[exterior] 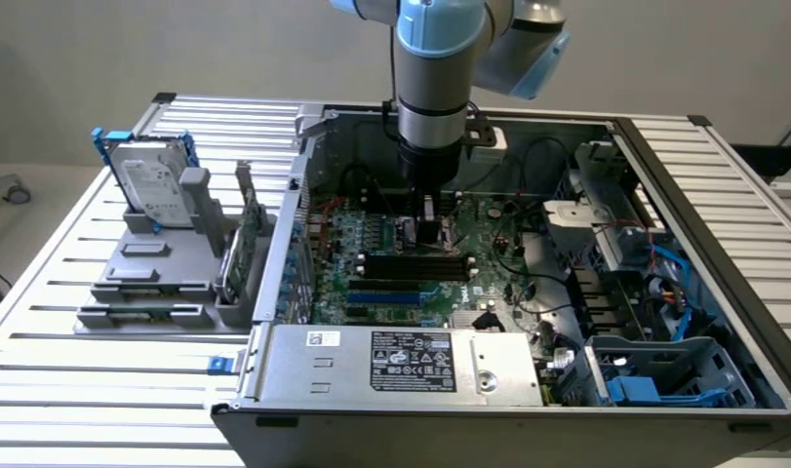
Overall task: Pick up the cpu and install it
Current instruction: 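Place the cpu into insertion slot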
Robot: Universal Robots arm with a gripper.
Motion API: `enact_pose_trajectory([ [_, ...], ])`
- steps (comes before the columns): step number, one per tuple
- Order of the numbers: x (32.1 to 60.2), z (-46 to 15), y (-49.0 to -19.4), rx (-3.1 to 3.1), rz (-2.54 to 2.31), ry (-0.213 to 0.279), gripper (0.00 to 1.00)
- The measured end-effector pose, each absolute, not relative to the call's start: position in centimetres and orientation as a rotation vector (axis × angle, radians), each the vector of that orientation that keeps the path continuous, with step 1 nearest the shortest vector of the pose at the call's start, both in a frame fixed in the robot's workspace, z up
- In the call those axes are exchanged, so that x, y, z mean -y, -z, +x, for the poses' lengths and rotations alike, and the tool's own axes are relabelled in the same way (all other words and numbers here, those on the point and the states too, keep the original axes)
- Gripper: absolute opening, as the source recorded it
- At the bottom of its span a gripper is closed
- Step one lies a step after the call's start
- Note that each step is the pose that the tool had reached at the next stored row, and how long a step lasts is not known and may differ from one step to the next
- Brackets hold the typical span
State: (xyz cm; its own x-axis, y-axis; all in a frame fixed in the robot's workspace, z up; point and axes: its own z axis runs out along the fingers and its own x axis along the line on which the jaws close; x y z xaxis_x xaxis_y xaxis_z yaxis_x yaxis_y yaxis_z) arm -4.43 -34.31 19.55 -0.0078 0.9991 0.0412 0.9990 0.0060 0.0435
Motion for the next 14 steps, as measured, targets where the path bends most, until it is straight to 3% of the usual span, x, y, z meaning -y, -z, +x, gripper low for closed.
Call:
enact_pose_trajectory([
  [14, 34.31, -4.43, -19.54, -2.226, 2.208, -0.088, 0.62],
])
